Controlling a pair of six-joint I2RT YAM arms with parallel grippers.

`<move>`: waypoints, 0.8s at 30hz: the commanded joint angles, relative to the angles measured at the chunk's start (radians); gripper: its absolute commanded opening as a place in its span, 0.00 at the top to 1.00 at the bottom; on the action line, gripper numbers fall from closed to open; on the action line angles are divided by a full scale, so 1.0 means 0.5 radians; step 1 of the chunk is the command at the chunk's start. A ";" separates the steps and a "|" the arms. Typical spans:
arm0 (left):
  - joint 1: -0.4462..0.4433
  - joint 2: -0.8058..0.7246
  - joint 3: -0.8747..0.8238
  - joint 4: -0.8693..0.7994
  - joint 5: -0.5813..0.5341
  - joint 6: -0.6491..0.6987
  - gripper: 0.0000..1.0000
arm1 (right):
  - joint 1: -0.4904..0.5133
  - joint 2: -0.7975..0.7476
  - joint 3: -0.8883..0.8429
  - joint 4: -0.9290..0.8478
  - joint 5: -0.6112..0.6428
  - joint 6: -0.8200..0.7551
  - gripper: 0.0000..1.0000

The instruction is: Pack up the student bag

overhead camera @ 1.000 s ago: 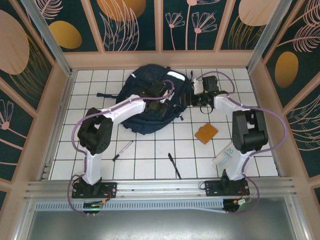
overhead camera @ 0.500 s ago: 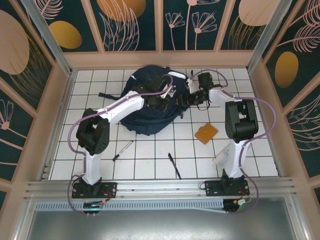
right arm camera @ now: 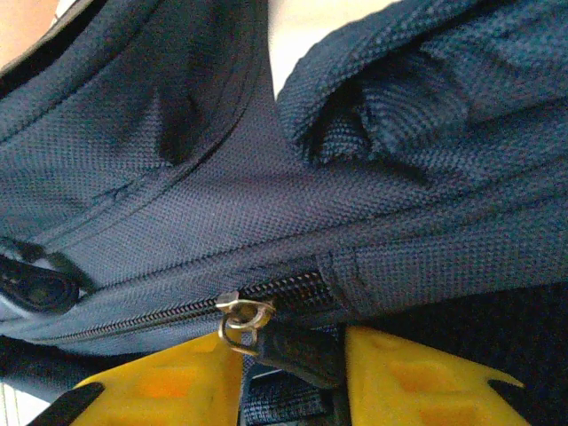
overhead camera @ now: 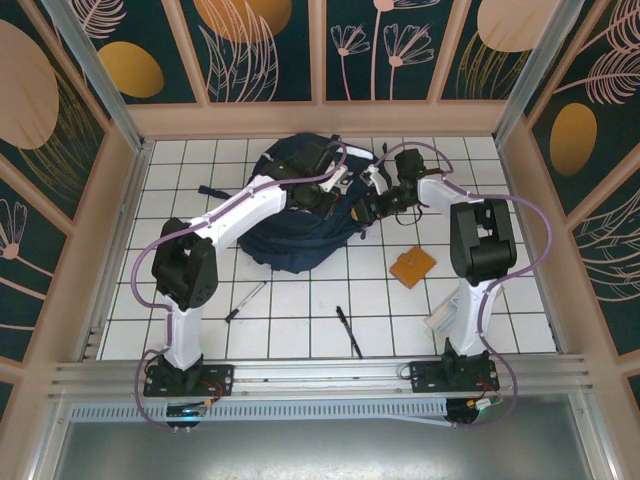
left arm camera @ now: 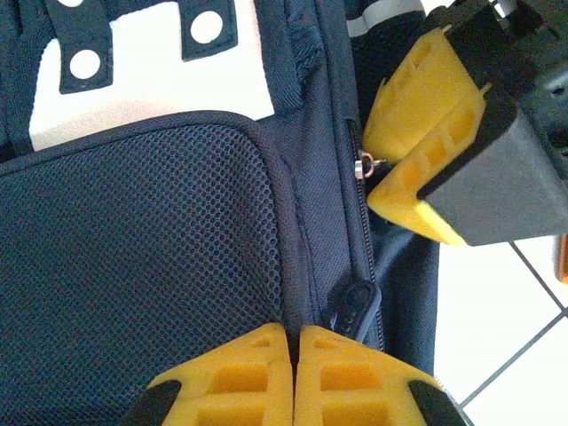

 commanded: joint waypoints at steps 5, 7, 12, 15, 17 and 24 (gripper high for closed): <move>0.017 -0.030 0.136 0.083 0.042 0.043 1.00 | 0.031 -0.102 -0.045 0.027 -0.017 -0.033 0.84; 0.016 -0.028 0.136 0.080 0.043 0.038 1.00 | 0.029 -0.140 -0.052 0.044 0.008 -0.031 0.91; 0.041 -0.012 0.124 0.075 -0.023 -0.019 1.00 | 0.033 -0.210 -0.037 -0.008 0.112 -0.008 1.00; 0.078 0.009 0.133 0.082 0.004 -0.094 1.00 | 0.062 -0.244 -0.009 -0.121 0.180 -0.003 1.00; 0.094 0.022 0.135 0.104 0.045 -0.147 1.00 | 0.099 -0.264 -0.011 -0.181 0.212 -0.007 1.00; 0.119 0.049 0.164 0.167 0.073 -0.278 1.00 | 0.190 -0.239 -0.009 -0.479 0.083 -0.012 1.00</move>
